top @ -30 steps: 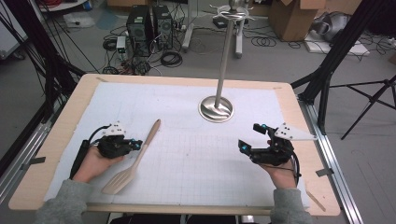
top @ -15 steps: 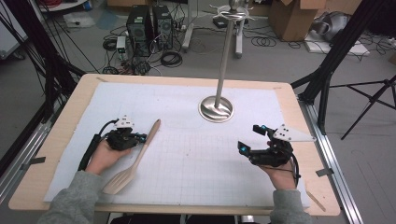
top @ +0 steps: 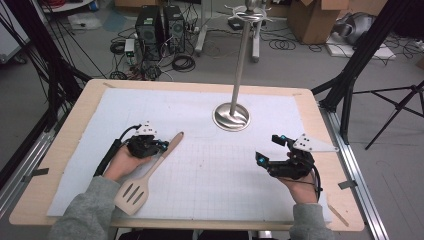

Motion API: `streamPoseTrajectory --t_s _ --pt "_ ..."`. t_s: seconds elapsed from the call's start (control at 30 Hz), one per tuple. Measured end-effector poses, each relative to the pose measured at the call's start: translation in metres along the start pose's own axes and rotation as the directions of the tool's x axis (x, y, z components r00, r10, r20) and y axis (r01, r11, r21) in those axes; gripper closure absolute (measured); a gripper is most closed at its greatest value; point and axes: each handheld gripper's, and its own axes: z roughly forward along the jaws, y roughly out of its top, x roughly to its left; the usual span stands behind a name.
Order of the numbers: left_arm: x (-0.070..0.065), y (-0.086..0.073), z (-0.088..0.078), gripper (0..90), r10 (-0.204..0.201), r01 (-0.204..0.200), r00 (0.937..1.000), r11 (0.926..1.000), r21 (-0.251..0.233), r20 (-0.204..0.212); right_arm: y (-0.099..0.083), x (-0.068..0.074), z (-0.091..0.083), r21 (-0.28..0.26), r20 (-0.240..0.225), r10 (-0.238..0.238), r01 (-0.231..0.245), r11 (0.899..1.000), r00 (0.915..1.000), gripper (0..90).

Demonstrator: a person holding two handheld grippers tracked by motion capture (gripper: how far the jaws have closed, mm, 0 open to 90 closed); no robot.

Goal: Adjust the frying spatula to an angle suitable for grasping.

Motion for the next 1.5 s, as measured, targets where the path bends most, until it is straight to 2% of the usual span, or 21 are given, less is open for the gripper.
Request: streamPoseTrajectory --t_s 0.17,0.2,0.23,0.3,0.43,0.47,0.57,0.63,0.77,1.0,1.07,1.17,1.23,1.3,1.43,1.47,1.5 --pt "-0.004 0.002 0.003 90.0 0.02 -0.02 0.9994 0.9998 -0.006 0.028 -0.001 0.0 -0.001 0.004 0.004 0.004 -0.004 1.0 1.0 8.3" --pt "-0.003 0.002 0.002 90.0 0.034 -0.034 0.9989 0.9994 -0.007 0.032 -0.001 0.0 -0.001 0.005 0.004 0.001 -0.001 1.0 1.0 8.3" --pt "-0.002 0.002 0.001 89.9 0.047 -0.047 0.9987 0.9989 -0.004 0.018 -0.002 -0.001 -0.001 0.004 0.006 -0.003 0.003 1.0 1.0 8.3" --pt "0.0 0.004 -0.008 89.9 0.022 -0.022 0.9997 0.9997 -0.012 0.007 -0.002 -0.001 -0.001 0.004 0.004 -0.001 0.001 1.0 1.0 8.3" --pt "-0.009 0.012 -0.03 89.9 0.038 -0.038 0.9992 0.9986 -0.037 0.01 -0.003 -0.003 -0.003 -0.001 0.009 0.006 -0.006 1.0 0.9999 8.3" --pt "-0.012 0.013 -0.033 89.8 0.038 -0.038 0.9992 0.9988 -0.031 0.012 -0.003 -0.003 -0.003 -0.003 0.008 0.005 -0.005 1.0 1.0 8.3" --pt "-0.027 0.012 -0.048 89.8 0.071 -0.071 0.9972 0.9974 -0.012 0.021 -0.003 -0.003 -0.004 -0.001 0.004 0.017 -0.017 1.0 0.9998 8.3" --pt "-0.033 0.012 -0.053 89.8 0.082 -0.081 0.9957 0.9967 -0.005 0.045 -0.003 -0.003 -0.005 -0.011 0.0 0.018 -0.018 1.0 0.9998 8.3" --pt "-0.042 0.011 -0.054 89.8 0.095 -0.097 0.9933 0.9952 0.016 0.065 -0.002 -0.002 -0.004 -0.017 -0.005 0.015 -0.015 1.0 0.9999 8.3" --pt "-0.048 0.008 -0.051 89.8 0.089 -0.098 0.9905 0.9917 0.084 0.105 -0.002 -0.004 -0.004 -0.015 -0.006 0.021 -0.021 1.0 0.9998 8.3" --pt "-0.051 0.007 -0.049 89.8 0.095 -0.11 0.9876 0.9874 0.114 0.125 -0.002 -0.004 -0.005 -0.018 -0.007 0.019 -0.02 1.0 0.9998 8.3" --pt "-0.053 0.005 -0.044 89.7 0.101 -0.12 0.9872 0.9799 0.159 0.123 -0.002 -0.003 -0.005 -0.019 -0.007 0.019 -0.02 1.0 0.9998 8.3" --pt "-0.054 0.003 -0.041 89.7 0.112 -0.134 0.9866 0.9709 0.198 0.119 -0.002 -0.003 -0.004 -0.015 -0.01 0.019 -0.019 1.0 0.9998 8.3" --pt "-0.054 0.0 -0.037 89.7 0.139 -0.161 0.9851 0.9536 0.255 0.101 -0.002 -0.003 -0.004 -0.014 -0.008 0.016 -0.016 1.0 0.9998 8.3" --pt "-0.053 -0.002 -0.039 89.8 0.155 -0.175 0.9831 0.9506 0.256 0.098 -0.002 -0.003 -0.004 -0.014 -0.008 0.018 -0.018 1.0 0.9998 8.3" --pt "-0.053 -0.002 -0.039 89.8 0.171 -0.189 0.9811 0.9461 0.263 0.091 -0.002 -0.003 -0.004 -0.014 -0.009 0.02 -0.02 1.0 0.9998 8.3" --pt "-0.052 -0.003 -0.04 89.8 0.169 -0.186 0.9817 0.9471 0.261 0.088 -0.002 -0.003 -0.005 -0.016 -0.006 0.019 -0.019 1.0 0.9998 8.3"
